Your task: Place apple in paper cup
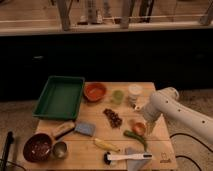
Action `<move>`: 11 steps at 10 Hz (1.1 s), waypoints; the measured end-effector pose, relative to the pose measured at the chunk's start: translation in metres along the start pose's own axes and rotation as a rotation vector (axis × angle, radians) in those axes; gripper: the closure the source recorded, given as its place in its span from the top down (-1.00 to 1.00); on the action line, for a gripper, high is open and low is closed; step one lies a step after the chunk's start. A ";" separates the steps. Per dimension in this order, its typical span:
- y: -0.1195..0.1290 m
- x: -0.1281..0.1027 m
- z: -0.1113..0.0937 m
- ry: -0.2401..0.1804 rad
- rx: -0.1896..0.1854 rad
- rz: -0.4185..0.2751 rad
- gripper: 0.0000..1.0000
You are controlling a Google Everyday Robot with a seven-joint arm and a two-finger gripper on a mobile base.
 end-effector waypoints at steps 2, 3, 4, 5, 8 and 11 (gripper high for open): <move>0.003 -0.006 0.002 -0.001 -0.007 -0.007 0.60; 0.003 -0.010 0.004 -0.005 -0.010 -0.014 0.60; 0.005 -0.014 0.005 -0.010 -0.014 -0.023 0.60; 0.005 -0.017 0.008 -0.015 -0.016 -0.032 0.59; 0.009 -0.023 0.014 -0.027 -0.015 -0.045 0.10; 0.011 -0.023 0.011 -0.021 -0.011 -0.045 -0.46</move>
